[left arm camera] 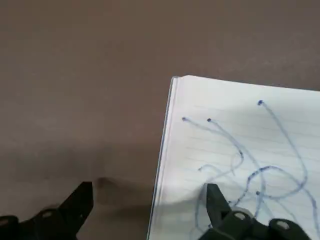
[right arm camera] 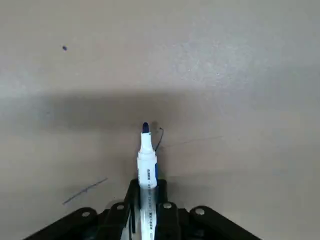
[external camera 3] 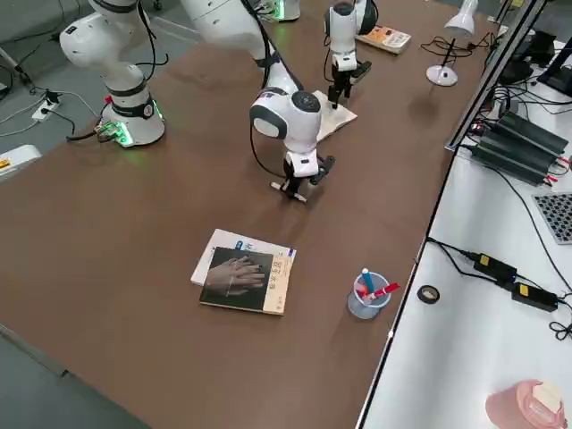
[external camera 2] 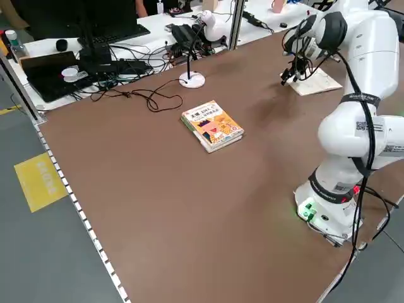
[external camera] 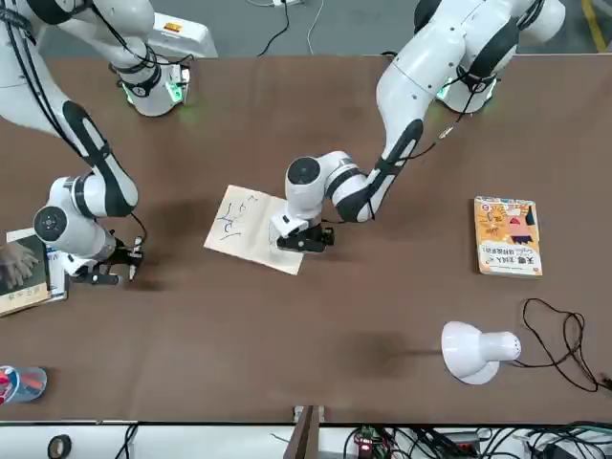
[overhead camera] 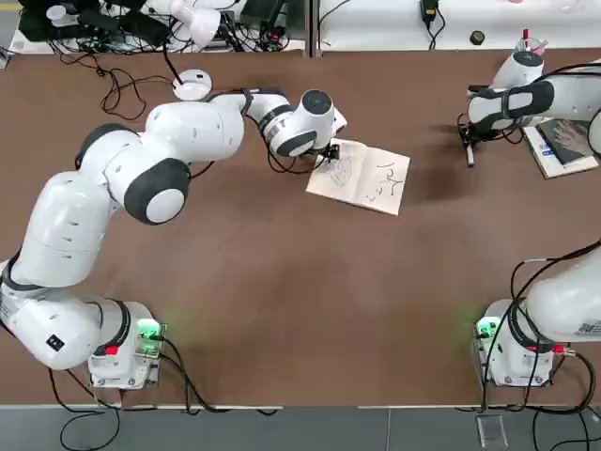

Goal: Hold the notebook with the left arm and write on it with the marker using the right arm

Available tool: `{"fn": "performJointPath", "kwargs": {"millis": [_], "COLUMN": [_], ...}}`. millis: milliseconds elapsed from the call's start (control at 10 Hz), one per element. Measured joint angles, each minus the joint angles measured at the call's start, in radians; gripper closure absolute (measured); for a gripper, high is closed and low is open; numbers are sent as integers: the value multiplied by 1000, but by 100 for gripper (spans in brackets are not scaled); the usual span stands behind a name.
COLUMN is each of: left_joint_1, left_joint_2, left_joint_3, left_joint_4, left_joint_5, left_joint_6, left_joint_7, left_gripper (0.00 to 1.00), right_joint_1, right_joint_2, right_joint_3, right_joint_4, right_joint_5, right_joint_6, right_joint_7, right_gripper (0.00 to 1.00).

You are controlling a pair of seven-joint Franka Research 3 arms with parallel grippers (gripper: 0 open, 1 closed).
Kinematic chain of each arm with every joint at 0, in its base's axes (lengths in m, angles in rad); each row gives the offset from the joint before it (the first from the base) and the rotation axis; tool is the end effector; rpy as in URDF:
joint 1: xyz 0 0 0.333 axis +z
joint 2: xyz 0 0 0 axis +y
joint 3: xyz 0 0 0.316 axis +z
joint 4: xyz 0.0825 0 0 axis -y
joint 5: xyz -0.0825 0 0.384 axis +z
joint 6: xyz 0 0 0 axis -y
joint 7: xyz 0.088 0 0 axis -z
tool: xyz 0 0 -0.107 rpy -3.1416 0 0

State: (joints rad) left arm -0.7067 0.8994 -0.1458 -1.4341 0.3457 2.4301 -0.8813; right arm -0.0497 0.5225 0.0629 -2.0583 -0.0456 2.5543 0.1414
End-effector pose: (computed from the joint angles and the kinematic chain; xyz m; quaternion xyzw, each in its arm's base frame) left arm 0.4985 -0.5367 0.1662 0.9932 -0.0799 0.0847 0.0008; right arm 0.5885 0.0084 0.1757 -0.9987 0.0489 0.0127 0.0024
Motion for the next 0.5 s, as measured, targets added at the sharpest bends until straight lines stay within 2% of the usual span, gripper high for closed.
{"fn": "performJointPath", "kwargs": {"millis": [500], "left_joint_1": [0], "left_joint_2": [0], "left_joint_3": [0], "left_joint_4": [0], "left_joint_5": [0], "left_joint_6": [0], "left_joint_7": [0], "left_gripper": [0], "right_joint_1": [6], "right_joint_2": [1], "right_joint_3": [12], "right_joint_4": [2], "right_joint_5": [36], "right_joint_6": [0], "right_joint_7": [129], "right_gripper": [83]}}
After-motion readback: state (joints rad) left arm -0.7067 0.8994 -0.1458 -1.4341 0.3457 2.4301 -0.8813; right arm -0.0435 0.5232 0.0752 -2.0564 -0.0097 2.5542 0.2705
